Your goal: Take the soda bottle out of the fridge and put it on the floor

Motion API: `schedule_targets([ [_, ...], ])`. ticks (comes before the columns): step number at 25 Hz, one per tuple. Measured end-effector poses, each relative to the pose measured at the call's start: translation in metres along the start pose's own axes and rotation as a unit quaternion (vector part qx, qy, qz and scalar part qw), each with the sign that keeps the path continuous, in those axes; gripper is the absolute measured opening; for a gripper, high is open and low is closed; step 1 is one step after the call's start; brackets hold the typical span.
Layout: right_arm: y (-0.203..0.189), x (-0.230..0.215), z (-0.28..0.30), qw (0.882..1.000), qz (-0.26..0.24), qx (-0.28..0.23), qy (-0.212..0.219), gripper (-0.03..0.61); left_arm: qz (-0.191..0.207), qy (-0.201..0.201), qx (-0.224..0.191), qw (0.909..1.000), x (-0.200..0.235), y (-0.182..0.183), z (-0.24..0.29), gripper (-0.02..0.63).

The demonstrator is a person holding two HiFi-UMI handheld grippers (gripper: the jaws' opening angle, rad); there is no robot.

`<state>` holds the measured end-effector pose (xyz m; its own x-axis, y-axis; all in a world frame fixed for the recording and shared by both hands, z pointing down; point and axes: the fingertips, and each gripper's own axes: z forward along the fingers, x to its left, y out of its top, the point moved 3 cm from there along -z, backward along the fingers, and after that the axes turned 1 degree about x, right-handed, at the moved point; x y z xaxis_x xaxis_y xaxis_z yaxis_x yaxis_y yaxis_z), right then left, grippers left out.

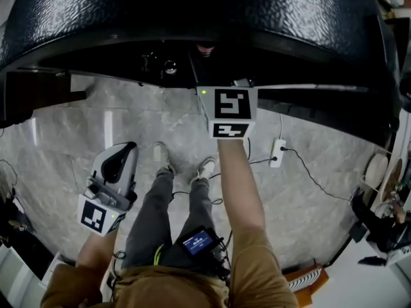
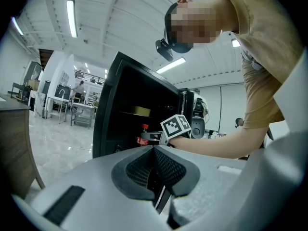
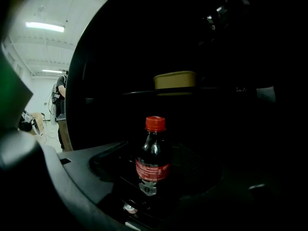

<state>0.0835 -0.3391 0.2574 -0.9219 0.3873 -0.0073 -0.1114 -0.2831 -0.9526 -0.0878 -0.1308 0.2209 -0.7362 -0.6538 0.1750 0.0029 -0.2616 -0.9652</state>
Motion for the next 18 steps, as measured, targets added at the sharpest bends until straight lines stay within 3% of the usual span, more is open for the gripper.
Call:
schedule_targets([
  [8,-0.002,-0.002,0.018,1.0,0.0,-0.001,-0.004,0.304,-0.011,0.005,-0.022,0.9997,0.017,0.008,-0.001,0.002],
  [18,-0.013,-0.003,0.035,1.0,-0.017,0.018,-0.004,0.304,-0.004,0.025,-0.003,0.9997,0.033,-0.003,-0.012,0.002],
])
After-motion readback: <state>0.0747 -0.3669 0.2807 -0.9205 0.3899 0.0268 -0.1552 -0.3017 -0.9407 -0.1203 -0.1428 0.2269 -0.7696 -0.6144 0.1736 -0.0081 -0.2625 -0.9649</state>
